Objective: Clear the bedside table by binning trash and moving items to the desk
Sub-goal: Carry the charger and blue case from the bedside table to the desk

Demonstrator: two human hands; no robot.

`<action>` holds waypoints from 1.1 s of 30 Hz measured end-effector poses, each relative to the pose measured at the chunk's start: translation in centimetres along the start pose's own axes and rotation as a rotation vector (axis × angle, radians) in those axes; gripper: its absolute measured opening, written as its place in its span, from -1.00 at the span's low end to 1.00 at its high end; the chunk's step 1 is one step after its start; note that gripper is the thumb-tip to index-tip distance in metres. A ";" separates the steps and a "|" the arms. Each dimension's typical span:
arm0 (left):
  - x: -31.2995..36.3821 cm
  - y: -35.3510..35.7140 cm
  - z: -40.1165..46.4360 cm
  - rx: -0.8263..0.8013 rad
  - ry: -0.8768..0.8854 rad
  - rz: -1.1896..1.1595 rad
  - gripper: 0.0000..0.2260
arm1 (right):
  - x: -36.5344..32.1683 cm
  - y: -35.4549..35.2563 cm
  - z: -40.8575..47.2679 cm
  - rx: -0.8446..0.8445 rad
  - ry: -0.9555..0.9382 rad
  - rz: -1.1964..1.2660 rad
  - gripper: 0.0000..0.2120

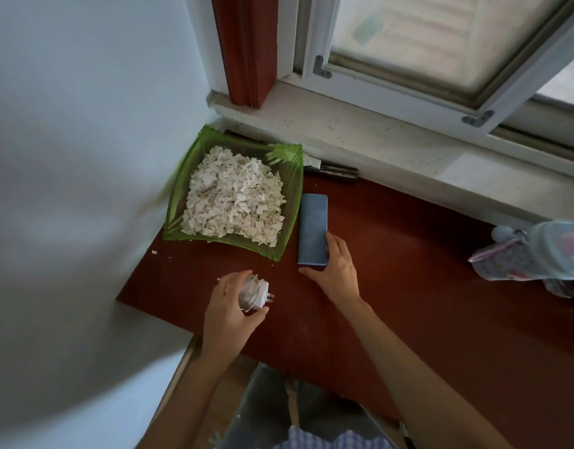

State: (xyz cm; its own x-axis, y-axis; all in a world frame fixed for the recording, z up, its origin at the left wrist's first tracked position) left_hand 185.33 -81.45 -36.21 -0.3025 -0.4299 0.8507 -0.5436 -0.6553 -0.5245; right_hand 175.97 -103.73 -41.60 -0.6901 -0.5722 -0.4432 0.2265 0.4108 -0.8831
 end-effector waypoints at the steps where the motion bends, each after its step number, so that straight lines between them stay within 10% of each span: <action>1: -0.1 0.1 0.0 -0.004 -0.007 0.002 -0.41 | -0.1 0.0 -0.2 0.014 -0.005 0.004 -0.13; 21: 4.6 6.8 1.0 -0.163 0.097 0.008 -0.42 | 7.7 -6.0 -5.2 0.213 0.019 -0.092 -0.58; 33: 13.0 20.2 1.3 -0.430 0.283 -0.023 -0.40 | 22.5 -8.0 -15.6 0.100 0.359 -0.347 -0.40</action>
State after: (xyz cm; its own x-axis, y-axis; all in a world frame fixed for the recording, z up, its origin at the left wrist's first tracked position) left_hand 171.47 -101.04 -35.81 -0.4543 -0.1945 0.8694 -0.8076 -0.3220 -0.4941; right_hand 147.96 -108.80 -42.11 -0.9251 -0.3756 -0.0561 -0.0051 0.1598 -0.9871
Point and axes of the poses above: each hand's wrist, its own z-axis towards the middle knuckle, its own y-axis out of the palm, x = y × z, the point moved 9 cm from there along z, towards the middle knuckle, and after that the axes turned 11 degrees about -z, right-handed, at the moved point
